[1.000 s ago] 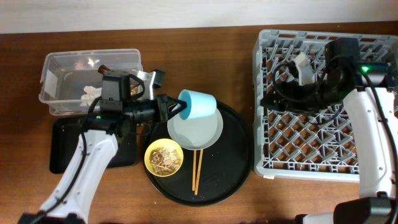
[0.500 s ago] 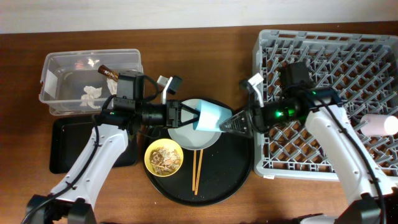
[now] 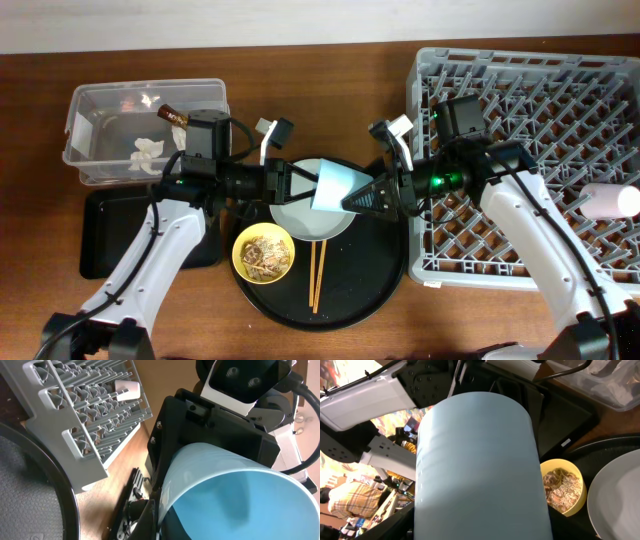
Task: Sort waste into correct bins and load items into the dishwasher rack
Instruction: 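Hand the blue cup from the left gripper to the right gripper, then place the blue cup into the dish rack with the right gripper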
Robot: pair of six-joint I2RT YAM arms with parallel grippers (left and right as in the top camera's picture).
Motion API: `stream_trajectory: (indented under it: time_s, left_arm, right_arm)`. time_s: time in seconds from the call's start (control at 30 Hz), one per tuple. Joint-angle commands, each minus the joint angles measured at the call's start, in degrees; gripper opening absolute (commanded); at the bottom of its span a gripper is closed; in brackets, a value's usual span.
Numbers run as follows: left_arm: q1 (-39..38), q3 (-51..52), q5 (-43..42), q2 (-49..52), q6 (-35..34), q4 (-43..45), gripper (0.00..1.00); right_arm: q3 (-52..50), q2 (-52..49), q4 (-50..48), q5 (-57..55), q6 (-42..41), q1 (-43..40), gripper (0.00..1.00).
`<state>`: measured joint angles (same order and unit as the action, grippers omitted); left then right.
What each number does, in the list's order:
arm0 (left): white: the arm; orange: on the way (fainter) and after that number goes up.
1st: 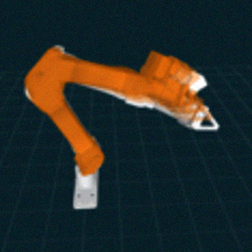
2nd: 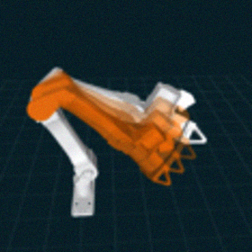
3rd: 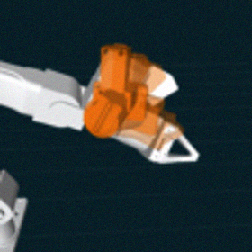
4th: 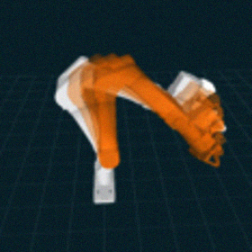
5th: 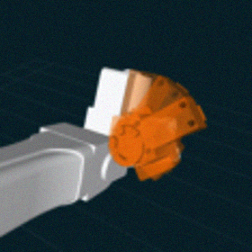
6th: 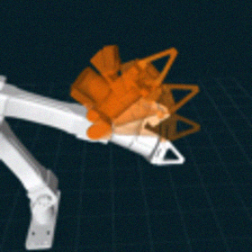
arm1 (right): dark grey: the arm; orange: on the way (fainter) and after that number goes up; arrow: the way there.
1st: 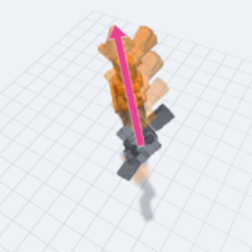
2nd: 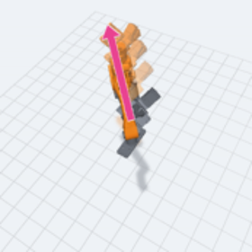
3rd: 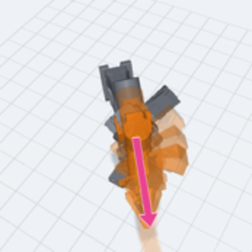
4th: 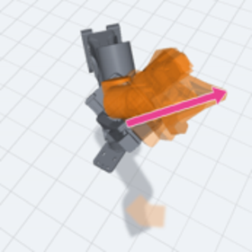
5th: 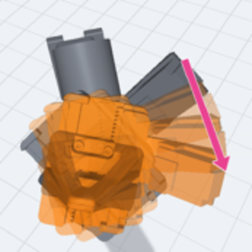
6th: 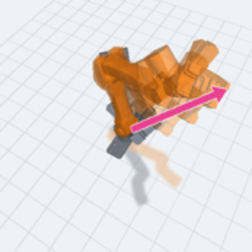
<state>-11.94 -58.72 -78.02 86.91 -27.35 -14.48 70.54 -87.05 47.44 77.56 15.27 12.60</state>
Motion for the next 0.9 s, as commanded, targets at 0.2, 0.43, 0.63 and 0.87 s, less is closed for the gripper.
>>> stream_trajectory:
  time_s: [0.2, 0.43, 0.63, 0.87]
  left_arm:
    - [-0.2, -0.4, 2.2, 0.3, -0.5, -0.1, 0.10]
    - [-0.2, -0.4, 31.5, 0.3, 7.4, -10.1, 0.61]
    - [2.6, -0.4, 49.9, -2.1, 10.4, -20.8, 0.66]
    - [7.0, -0.4, 68.5, -13.6, 10.8, -25.3, 0.68]
  right_arm:
    - [0.0, 1.2, -1.6, -1.1, 0.8, 0.7, 0.57]
    - [1.1, 1.2, 4.9, -31.0, -4.3, 0.4, 0.52]
    - [14.1, 1.2, 21.2, -56.1, -15.1, -9.6, 0.52]
    - [24.7, 0.7, 28.6, -73.8, -22.0, -31.6, 0.49]
